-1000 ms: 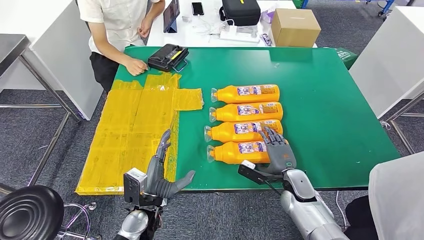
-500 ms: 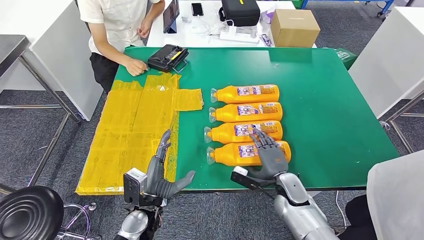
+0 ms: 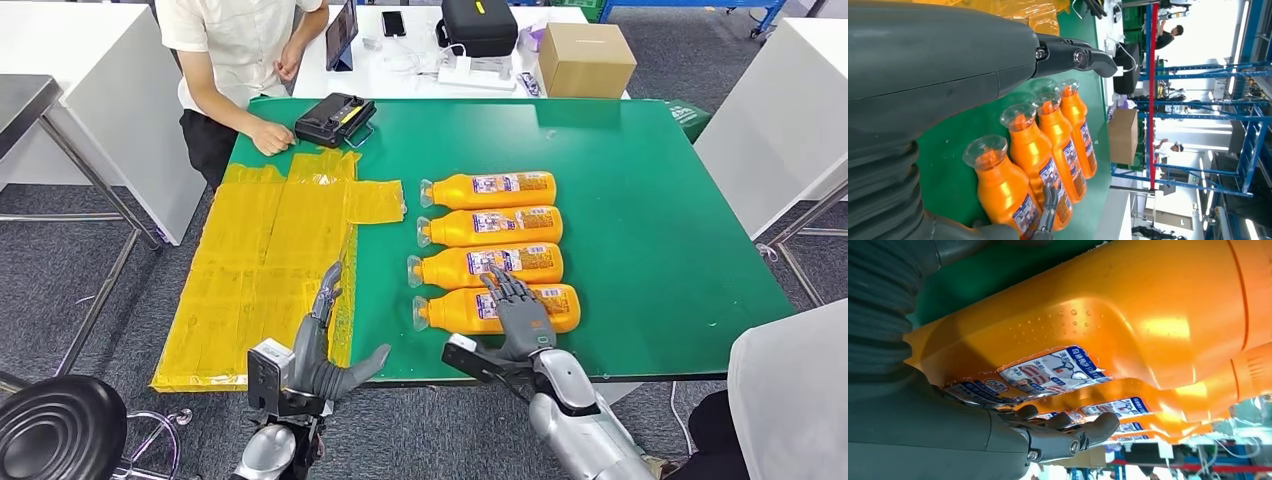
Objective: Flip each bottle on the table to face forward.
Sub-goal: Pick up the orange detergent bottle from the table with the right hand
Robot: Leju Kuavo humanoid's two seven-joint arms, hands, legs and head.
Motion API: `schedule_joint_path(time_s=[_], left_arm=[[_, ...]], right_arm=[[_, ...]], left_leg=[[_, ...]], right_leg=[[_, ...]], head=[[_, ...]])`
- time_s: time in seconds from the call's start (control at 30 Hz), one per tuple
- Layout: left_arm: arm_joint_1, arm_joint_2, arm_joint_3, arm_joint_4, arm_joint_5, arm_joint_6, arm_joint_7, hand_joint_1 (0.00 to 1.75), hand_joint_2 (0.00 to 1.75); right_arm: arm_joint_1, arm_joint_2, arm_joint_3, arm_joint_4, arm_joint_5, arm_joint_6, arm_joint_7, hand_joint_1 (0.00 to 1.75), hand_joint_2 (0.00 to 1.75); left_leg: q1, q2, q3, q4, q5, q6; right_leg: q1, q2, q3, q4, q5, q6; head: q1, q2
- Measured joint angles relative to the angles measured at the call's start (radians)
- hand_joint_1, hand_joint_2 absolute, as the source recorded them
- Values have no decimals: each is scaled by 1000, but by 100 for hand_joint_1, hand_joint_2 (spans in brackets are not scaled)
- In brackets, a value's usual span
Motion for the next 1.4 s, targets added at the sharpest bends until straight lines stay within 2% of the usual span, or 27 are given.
schedule_joint_path(time_s=[0.37,0.57,0.7,0.73,0.8,0.87,0.93,1.1,1.23,1.4], left_arm=[[4,0,5,-7,-13,9,7,0,175],[4,0,10,-7,-28,12,16,0,175],[4,0,12,-12,-35,15,18,0,175],[4,-1,13,-15,-37,16,18,0,175],[5,-2,14,-24,-41,18,18,0,175],[7,-3,16,-34,-43,19,18,0,175],[13,-3,20,-41,-46,20,18,0,175],[26,-3,30,-51,-50,21,18,0,175],[29,-3,36,-53,-51,21,18,0,175],[32,-3,39,-57,-51,21,18,0,175]], right_arm=[[-24,13,0,10,39,56,107,0,175],[-47,15,2,13,62,164,154,0,175],[-53,11,3,13,73,199,174,0,175],[-52,9,4,9,76,204,178,6,175],[-42,-3,7,-13,81,216,188,74,175],[-18,-21,10,-51,86,227,194,152,175],[12,-47,12,-95,94,232,199,170,175],[90,-123,13,-208,90,252,219,174,175],[116,-156,12,-244,82,261,241,174,175],[149,-195,12,-278,64,265,277,151,175]], left_leg=[[0,0,5,0,0,0],[0,1,14,0,-4,2],[0,0,23,0,-8,3],[0,0,25,0,-9,4],[-1,-2,26,0,-9,5],[-1,-4,27,0,-9,5],[-1,-6,29,0,-9,5],[-1,-9,33,0,-12,7],[0,-9,36,0,-16,8],[0,-9,45,0,-22,10]], right_leg=[[0,0,5,0,-2,2],[0,0,13,-1,-7,2],[0,0,23,-2,-14,1],[0,0,24,-2,-15,1],[0,0,27,-2,-16,2],[-1,-2,30,-3,-17,4],[-1,-3,33,-4,-18,5],[0,-3,40,-8,-21,6],[0,-3,44,-11,-22,7],[0,-5,54,-14,-28,8]], head=[[0,0],[0,0],[0,0],[0,0],[0,0],[0,0],[0,0],[0,0],[0,0],[0,0]])
